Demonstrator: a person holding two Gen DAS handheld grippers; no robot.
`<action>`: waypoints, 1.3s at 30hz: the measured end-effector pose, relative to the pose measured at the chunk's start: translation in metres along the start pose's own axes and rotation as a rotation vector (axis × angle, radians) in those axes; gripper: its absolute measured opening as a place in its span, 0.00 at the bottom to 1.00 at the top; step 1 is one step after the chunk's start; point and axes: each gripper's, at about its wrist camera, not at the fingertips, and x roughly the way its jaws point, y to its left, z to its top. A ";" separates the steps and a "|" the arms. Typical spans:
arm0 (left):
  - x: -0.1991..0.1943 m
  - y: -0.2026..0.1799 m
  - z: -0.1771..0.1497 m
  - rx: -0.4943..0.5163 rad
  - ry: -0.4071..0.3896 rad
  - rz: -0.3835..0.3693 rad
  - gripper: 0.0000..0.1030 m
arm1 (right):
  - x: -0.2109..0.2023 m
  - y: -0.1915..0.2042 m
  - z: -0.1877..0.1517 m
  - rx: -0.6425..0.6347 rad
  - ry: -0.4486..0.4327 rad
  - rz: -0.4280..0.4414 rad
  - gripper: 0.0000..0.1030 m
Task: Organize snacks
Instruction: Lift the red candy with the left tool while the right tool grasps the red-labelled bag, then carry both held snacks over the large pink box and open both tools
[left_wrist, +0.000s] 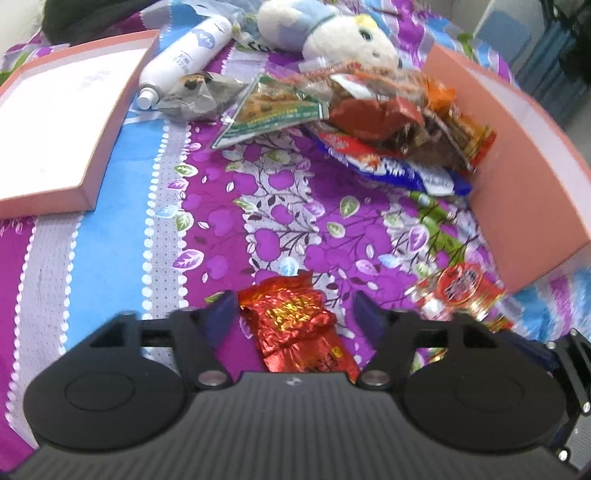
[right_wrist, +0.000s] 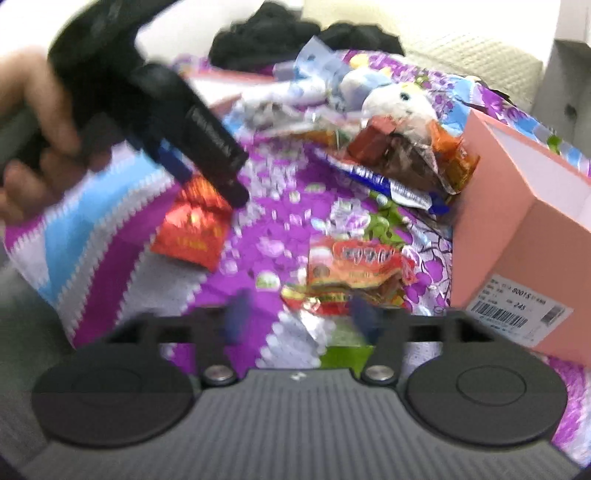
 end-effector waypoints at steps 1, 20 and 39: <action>-0.002 0.000 -0.001 -0.017 -0.012 0.001 0.81 | -0.003 -0.001 0.001 0.023 -0.017 0.000 0.83; 0.007 -0.007 -0.016 -0.080 -0.058 -0.007 0.79 | 0.028 -0.033 0.010 0.246 0.002 -0.087 0.83; 0.011 -0.035 -0.010 0.130 -0.027 0.076 0.55 | 0.053 -0.042 0.021 0.189 0.088 -0.070 0.52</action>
